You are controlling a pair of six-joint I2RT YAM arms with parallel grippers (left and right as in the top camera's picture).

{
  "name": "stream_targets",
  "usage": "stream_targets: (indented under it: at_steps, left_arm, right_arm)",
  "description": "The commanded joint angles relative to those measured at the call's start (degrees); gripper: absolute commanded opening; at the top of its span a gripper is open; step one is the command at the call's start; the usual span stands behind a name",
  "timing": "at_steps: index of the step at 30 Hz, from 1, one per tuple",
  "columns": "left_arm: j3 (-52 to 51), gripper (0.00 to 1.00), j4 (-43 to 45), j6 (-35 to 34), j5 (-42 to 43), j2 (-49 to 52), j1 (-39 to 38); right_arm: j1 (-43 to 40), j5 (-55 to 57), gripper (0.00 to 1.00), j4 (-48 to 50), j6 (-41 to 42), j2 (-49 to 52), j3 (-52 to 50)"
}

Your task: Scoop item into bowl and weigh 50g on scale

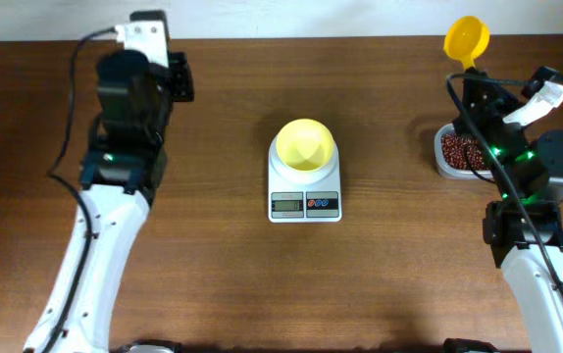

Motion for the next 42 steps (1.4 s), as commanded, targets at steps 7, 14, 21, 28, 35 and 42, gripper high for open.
stream_targets:
  at_steps: [7,14,21,28,35,42]
  left_arm:
    - [10.1,0.32,-32.2,9.8,19.9,0.5,-1.4]
    - [10.0,0.99,-45.0,7.2,17.4,0.7,-1.4]
    - [9.9,0.99,-61.2,35.7,19.9,0.7,-11.0]
    - [9.9,0.99,-63.6,36.8,15.9,0.7,-12.7]
    - [9.9,0.99,-65.3,54.6,19.5,0.6,-10.0]
    - [9.9,0.99,-65.0,54.8,31.9,0.6,-2.5]
  right_arm:
    - [-0.2,0.1,0.04,0.3,0.5,-0.1,0.9]
    - [-0.2,0.1,0.04,0.3,0.5,-0.1,0.9]
    - [-0.2,0.1,0.04,0.3,0.5,-0.1,0.9]
    - [-0.2,0.1,0.04,0.2,0.5,-0.1,0.9]
    - [-0.2,0.1,0.04,0.2,0.5,-0.1,0.9]
    - [-0.2,0.1,0.04,0.2,0.5,-0.1,0.9]
